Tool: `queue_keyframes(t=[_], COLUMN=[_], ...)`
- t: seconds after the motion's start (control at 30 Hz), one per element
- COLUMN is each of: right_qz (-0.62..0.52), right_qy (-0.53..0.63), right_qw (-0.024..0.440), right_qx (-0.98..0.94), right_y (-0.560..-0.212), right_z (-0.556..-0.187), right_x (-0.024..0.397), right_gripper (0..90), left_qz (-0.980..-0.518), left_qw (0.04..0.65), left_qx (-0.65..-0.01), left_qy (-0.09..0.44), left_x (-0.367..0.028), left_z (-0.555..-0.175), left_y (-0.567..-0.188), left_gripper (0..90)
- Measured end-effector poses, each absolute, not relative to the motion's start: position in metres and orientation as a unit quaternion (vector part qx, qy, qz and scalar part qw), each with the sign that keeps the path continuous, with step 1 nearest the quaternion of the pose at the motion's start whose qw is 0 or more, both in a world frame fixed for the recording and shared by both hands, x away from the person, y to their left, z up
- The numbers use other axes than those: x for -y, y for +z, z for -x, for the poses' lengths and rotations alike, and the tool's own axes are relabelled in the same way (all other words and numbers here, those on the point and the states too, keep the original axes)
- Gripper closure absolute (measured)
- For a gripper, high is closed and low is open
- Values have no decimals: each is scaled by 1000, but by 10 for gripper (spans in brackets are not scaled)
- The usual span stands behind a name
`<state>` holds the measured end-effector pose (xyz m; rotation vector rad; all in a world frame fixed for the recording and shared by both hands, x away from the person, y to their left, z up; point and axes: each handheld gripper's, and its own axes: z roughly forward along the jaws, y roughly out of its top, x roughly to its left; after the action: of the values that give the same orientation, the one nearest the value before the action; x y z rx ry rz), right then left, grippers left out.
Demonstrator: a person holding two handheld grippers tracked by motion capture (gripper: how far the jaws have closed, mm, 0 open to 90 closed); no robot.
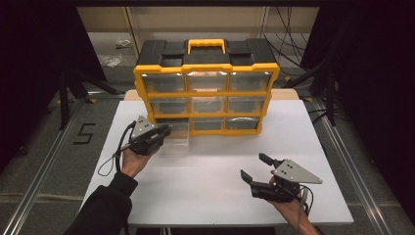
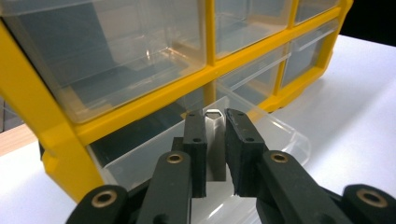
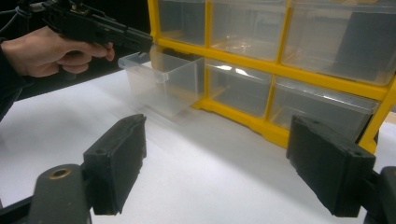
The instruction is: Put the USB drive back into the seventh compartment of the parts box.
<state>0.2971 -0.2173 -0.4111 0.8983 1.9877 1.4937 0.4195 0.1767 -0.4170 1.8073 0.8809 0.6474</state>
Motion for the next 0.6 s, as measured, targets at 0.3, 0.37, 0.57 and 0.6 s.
queue_keyframes(t=[0.3,0.37,0.57,0.6], right_qz=[-329,-329,-329,-329], right_qy=[548,548,548,548], right_qw=[247,246,247,246], right_qx=[-728,-728,-729,-729], right_y=[-411,-411,-411,-411], right_z=[-297,-297,-297,-297], right_x=[218,218,218,218], right_gripper=[209,209,209,209], left_qz=[-744,-745,-746,-746], left_qw=[481,480,474,474], left_qx=[-380,-381,-386,-387], left_qy=[265,264,263,263], left_x=[-181,-181,-183,-183], left_z=[-423,-424,-425,-425], left_y=[-420,-420,-421,-421], left_gripper=[781,779,765,741])
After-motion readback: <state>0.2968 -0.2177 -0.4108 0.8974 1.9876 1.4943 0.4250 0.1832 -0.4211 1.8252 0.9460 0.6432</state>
